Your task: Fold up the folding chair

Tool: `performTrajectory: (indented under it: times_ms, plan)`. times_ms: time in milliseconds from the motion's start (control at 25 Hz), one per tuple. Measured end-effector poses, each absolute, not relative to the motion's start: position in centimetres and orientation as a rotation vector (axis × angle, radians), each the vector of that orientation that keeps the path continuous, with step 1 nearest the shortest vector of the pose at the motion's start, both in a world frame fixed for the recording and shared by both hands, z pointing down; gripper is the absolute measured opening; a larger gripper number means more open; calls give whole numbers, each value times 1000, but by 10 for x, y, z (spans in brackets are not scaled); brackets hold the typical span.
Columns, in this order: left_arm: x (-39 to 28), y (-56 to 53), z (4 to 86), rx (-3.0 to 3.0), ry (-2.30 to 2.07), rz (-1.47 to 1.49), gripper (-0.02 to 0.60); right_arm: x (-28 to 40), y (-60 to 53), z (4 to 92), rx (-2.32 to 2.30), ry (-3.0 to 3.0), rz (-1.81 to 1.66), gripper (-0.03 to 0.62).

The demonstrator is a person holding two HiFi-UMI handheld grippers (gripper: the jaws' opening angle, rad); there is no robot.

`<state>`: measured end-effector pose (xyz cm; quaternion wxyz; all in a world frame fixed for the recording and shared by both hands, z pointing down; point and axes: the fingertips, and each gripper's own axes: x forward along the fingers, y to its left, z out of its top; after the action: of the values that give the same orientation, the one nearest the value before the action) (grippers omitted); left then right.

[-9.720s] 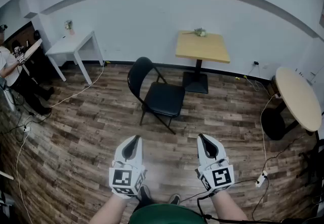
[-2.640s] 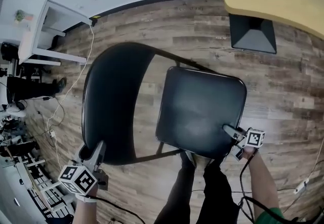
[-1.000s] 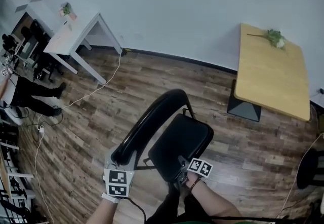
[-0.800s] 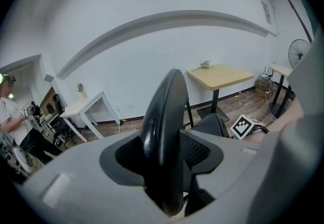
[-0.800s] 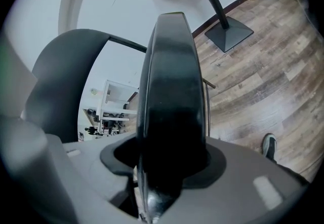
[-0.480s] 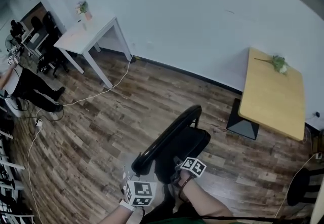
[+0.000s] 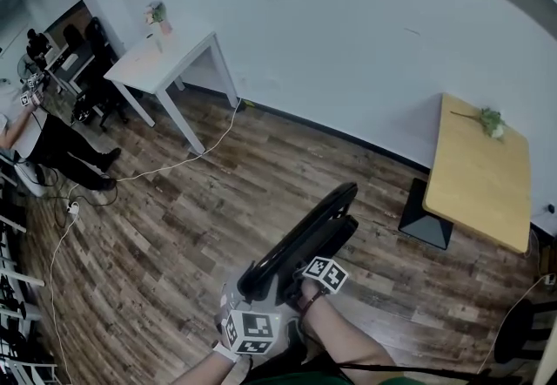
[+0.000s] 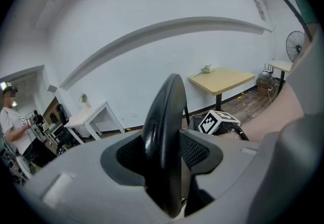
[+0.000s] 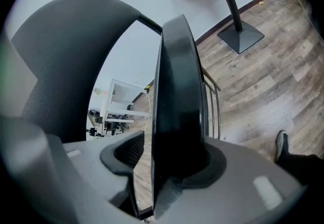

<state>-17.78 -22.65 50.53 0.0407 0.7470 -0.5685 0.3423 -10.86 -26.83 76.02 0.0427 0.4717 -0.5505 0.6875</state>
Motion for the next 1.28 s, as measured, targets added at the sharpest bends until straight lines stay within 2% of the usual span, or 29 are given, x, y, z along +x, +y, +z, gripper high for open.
performTrajectory:
  times_ms: [320, 680, 1000, 1280]
  plan:
    - [-181, -230, 501, 2320, -1760, 1050, 209, -140, -293, 752, 1479, -1620, 2083, 231]
    - [-194, -238, 500, 2318, -1784, 1043, 210, -155, -302, 746, 1416, -1744, 2065, 295]
    - [-203, -242, 498, 2295, -1833, 1048, 211, -120, -303, 731, 1406, -1901, 1965, 295]
    - [-221, -253, 501, 2275, -1857, 1035, 219, -73, -293, 670, 1435, -2111, 1792, 295]
